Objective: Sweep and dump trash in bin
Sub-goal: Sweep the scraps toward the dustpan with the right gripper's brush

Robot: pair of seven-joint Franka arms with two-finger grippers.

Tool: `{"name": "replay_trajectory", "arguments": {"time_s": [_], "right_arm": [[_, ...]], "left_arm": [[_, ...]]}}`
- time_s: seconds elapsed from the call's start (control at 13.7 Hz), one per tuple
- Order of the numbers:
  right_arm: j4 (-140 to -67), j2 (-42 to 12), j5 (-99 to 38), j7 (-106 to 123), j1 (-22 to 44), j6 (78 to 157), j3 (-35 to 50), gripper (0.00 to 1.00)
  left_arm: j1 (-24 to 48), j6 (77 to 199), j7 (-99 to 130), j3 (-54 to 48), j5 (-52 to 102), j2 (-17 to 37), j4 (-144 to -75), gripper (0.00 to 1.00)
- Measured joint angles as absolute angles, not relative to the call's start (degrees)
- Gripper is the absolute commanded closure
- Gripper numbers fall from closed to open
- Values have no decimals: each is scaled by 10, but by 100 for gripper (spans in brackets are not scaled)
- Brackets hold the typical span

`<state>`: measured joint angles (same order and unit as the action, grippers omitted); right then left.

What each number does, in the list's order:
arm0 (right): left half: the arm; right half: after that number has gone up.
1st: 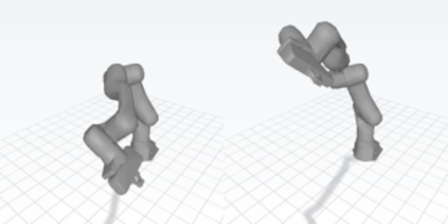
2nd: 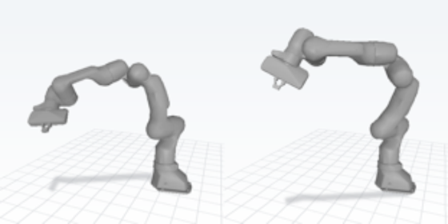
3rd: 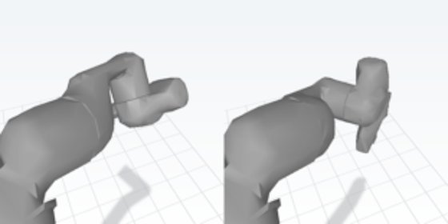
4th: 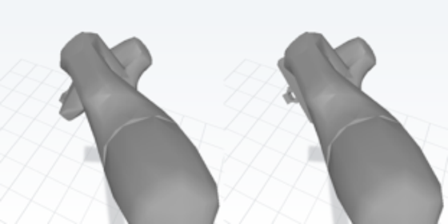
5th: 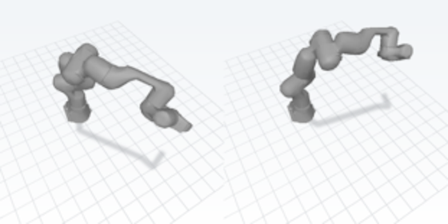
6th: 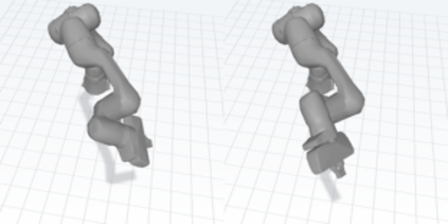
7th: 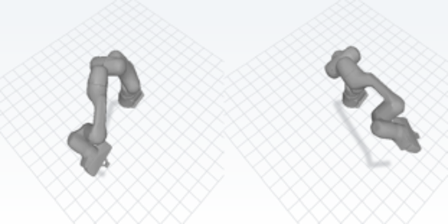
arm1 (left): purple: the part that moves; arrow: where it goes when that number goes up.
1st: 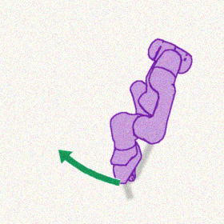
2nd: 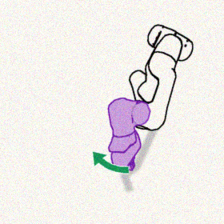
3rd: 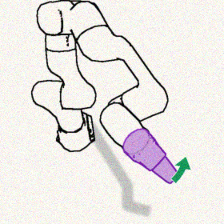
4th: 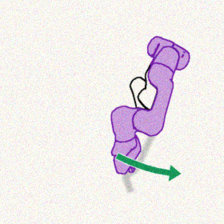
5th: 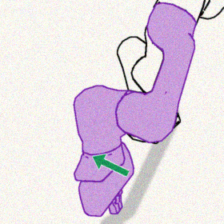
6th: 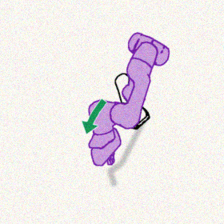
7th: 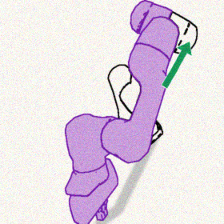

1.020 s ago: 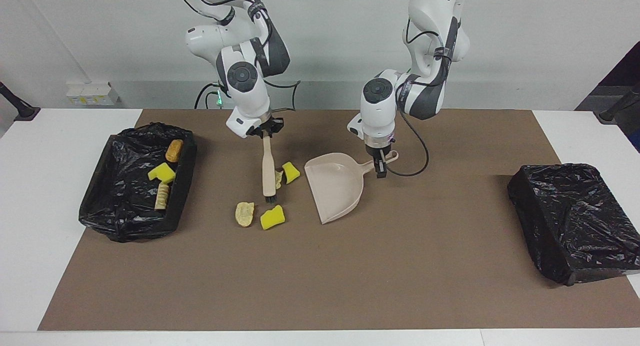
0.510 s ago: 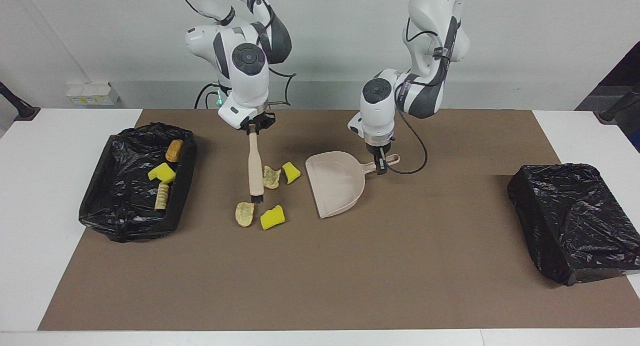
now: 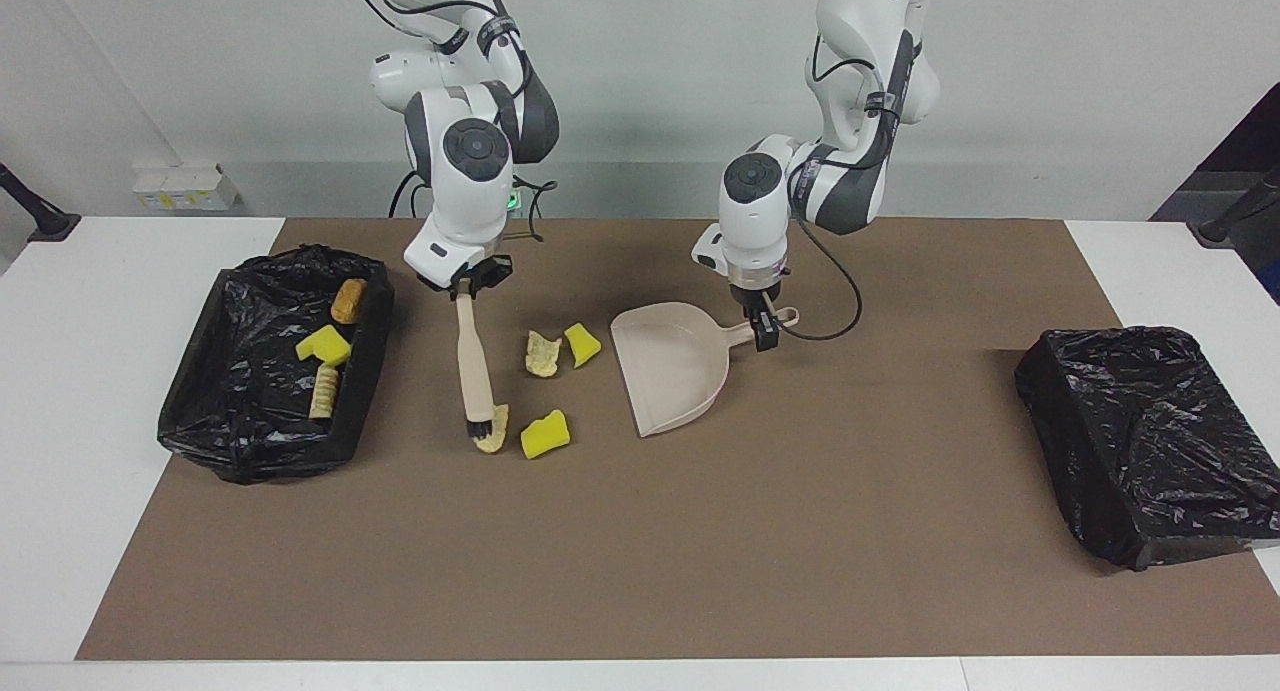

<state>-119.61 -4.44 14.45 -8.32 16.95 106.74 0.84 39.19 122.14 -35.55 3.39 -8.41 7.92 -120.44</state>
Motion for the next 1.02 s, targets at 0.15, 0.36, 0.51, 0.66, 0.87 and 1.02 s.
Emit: {"name": "replay_trajectory", "arguments": {"time_s": [0.15, 0.36, 0.51, 0.66, 0.87, 1.02], "right_arm": [[-1195, -47, 148, -83, 169, 1068, 9, 100], [-1193, -47, 165, -79, 168, 1068, 8, 100], [-1182, -47, 173, -77, 169, 1054, 8, 100], [-1158, -47, 182, -67, 167, 1041, 7, 100], [-1150, -61, 239, -58, 160, 1073, 7, 100], [-1151, -88, 253, -58, 152, 1096, 6, 100]], "left_arm": [[397, 1222, -336, 34, -84, 78, -1204, 59], [401, 1223, -326, 34, -84, 76, -1204, 100], [402, 1223, -326, 34, -84, 76, -1203, 100], [402, 1223, -333, 34, -84, 76, -1203, 100], [402, 1223, -387, 35, -84, 76, -1203, 100], [402, 1216, -427, 35, -85, 74, -1203, 100]]}}
